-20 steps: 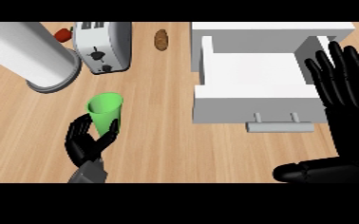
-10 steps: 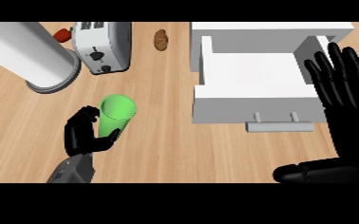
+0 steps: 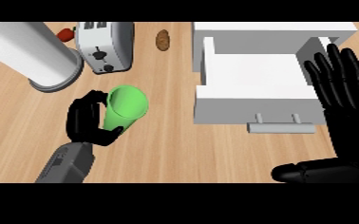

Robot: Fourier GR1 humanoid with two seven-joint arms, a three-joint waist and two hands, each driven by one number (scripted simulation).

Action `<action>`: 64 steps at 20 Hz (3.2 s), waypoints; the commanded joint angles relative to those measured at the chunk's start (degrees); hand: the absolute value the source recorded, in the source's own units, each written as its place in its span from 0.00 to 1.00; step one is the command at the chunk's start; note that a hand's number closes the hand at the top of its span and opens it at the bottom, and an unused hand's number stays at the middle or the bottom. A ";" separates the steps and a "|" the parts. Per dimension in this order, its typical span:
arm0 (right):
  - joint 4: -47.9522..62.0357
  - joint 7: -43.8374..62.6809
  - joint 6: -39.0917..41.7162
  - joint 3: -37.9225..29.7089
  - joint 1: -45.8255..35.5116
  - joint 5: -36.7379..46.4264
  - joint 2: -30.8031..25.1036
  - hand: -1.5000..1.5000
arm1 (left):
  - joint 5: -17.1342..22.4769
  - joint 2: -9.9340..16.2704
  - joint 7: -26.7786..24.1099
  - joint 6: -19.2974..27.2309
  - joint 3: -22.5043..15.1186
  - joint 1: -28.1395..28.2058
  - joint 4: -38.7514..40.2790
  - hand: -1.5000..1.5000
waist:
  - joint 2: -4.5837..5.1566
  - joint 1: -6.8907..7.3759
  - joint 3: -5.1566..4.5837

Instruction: Pick up the cup, place it into the drawer and close the drawer

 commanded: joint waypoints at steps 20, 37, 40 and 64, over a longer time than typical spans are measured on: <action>4.78 -2.64 0.05 -1.42 -2.52 0.89 -0.15 0.00 | -5.29 -5.80 37.99 19.25 -2.13 -23.36 -25.13 1.00 | 0.29 -0.57 -0.03; 1.87 0.43 0.07 -0.22 -1.76 0.80 -0.16 0.00 | -12.66 -11.30 39.07 22.90 1.07 -45.53 0.98 1.00 | 0.42 -1.25 -0.05; 2.69 -2.08 0.78 0.94 0.01 1.53 0.80 0.00 | -7.98 -11.36 36.37 28.91 -5.43 -47.28 4.58 1.00 | 0.47 -1.82 -0.03; 6.46 -3.09 3.31 -1.49 -4.42 -1.36 -1.46 0.00 | 8.75 -11.39 29.67 33.54 -24.84 -57.96 28.59 1.00 | 1.40 -5.68 0.04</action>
